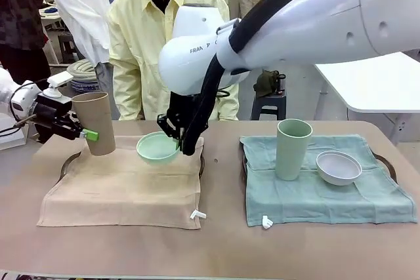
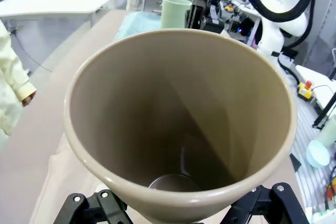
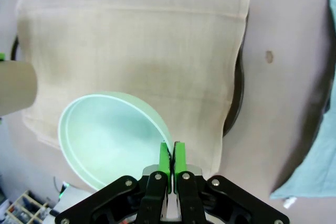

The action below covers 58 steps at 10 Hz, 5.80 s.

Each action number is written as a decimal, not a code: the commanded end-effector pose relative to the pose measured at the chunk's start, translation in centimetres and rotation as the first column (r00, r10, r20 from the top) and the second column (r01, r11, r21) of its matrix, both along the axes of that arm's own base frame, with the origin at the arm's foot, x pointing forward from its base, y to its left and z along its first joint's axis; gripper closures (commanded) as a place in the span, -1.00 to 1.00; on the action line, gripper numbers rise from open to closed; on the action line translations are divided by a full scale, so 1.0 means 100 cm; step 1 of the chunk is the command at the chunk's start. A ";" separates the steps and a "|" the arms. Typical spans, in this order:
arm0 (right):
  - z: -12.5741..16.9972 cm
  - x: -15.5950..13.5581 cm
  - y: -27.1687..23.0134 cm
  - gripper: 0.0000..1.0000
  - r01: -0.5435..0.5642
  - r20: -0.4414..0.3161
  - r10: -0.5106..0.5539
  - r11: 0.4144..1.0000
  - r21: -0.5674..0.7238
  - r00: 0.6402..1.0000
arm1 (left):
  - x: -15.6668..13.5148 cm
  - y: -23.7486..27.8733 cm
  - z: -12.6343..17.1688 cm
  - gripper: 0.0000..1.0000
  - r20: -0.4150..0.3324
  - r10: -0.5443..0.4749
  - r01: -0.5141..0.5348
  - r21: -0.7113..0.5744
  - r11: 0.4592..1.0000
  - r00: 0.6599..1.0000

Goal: Set up a tray with a mat and arrange the tableware.
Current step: Place the Picnic Bowl and Reusable plastic cup back onto the Handle tray in front of the human's position.

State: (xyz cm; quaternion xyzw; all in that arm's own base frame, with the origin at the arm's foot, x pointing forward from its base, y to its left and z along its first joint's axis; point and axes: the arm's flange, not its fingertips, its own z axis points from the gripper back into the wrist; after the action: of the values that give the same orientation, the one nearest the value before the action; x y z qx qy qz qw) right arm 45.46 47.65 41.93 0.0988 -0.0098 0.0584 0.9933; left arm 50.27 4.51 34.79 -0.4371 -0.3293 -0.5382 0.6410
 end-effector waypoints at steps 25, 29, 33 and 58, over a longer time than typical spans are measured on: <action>-0.071 0.029 0.017 0.92 -0.073 -0.055 0.071 0.997 -0.026 0.996 | 0.020 -0.027 -0.079 -1.00 0.142 -0.126 0.126 0.009 0.992 0.982; -0.056 0.021 0.008 -0.62 -0.060 -0.047 0.058 0.998 -0.034 0.997 | 0.017 -0.014 -0.064 -1.00 0.113 -0.093 0.091 0.019 0.996 0.989; -0.023 0.004 -0.011 -0.38 -0.027 0.002 0.027 0.999 -0.019 1.000 | 0.017 0.021 -0.049 -1.00 0.026 -0.014 0.011 0.133 0.991 1.000; 0.144 -0.074 -0.110 -1.00 0.160 -0.040 -0.169 0.971 -0.178 0.985 | -0.098 -0.118 0.233 -1.00 0.076 0.797 -0.454 0.853 0.259 0.599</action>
State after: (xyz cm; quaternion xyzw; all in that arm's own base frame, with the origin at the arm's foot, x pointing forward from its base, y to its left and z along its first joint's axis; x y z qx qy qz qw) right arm 38.35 36.69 56.19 0.0124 0.0157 -0.0215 0.9996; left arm 40.68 -7.26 58.50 -0.0196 -0.0568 -0.2235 0.9728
